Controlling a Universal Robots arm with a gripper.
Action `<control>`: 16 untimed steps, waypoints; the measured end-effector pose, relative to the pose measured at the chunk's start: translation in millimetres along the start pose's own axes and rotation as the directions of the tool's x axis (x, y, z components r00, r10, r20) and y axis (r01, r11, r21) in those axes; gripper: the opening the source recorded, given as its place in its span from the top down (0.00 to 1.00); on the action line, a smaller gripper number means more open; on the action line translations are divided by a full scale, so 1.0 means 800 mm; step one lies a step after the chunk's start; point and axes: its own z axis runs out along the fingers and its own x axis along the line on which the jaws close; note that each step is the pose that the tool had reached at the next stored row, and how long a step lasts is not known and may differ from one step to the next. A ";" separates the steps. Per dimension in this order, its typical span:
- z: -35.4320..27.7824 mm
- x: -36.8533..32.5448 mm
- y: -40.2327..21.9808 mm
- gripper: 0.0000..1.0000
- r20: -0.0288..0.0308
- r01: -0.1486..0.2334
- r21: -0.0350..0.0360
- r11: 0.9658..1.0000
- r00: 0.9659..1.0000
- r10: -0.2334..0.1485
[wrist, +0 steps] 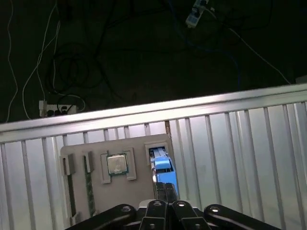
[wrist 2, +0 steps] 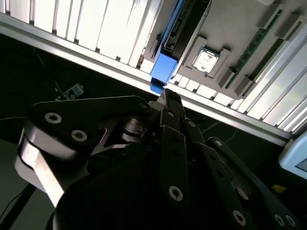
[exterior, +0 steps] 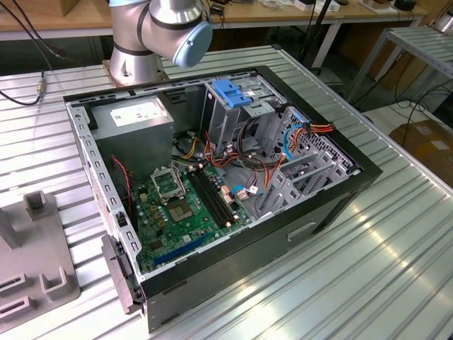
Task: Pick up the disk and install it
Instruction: 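Pick up the disk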
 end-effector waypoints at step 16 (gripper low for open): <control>0.0000 0.0000 0.0000 0.90 -0.004 0.112 -0.001 0.994 0.994 -0.112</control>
